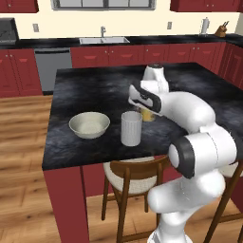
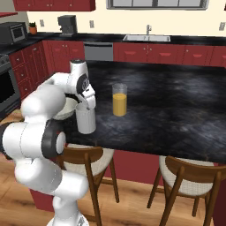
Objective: There are two ice cubes in the ice bowl. Place both ice cubes in the glass cup.
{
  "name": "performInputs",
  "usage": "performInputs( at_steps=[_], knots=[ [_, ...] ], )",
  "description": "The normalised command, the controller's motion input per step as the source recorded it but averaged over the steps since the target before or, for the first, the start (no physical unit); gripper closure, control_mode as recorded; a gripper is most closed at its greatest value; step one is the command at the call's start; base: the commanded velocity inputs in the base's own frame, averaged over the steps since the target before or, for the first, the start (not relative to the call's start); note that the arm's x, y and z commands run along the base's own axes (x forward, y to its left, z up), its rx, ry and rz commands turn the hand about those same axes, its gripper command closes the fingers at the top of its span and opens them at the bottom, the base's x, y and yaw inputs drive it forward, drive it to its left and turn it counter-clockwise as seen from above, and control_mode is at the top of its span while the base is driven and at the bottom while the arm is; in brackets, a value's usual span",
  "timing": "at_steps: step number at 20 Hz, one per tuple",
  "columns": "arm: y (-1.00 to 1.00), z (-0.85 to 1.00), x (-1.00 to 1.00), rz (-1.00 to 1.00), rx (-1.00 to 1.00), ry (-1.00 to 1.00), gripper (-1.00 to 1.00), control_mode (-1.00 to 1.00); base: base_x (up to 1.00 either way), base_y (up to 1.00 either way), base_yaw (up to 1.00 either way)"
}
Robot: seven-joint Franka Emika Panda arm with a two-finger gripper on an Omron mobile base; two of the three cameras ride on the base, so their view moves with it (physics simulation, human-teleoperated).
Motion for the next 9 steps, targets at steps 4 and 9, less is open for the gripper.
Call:
performInputs(
  at_steps=[4, 9],
  knots=[
    [-0.52, 0.05, -1.00, 0.09, 0.00, -0.38, -1.00, -1.00, 0.00, 0.00, 0.00],
    [-0.44, 0.27, -1.00, 0.03, 0.02, -0.51, -1.00, -1.00, 0.00, 0.00, 0.00]
  ],
)
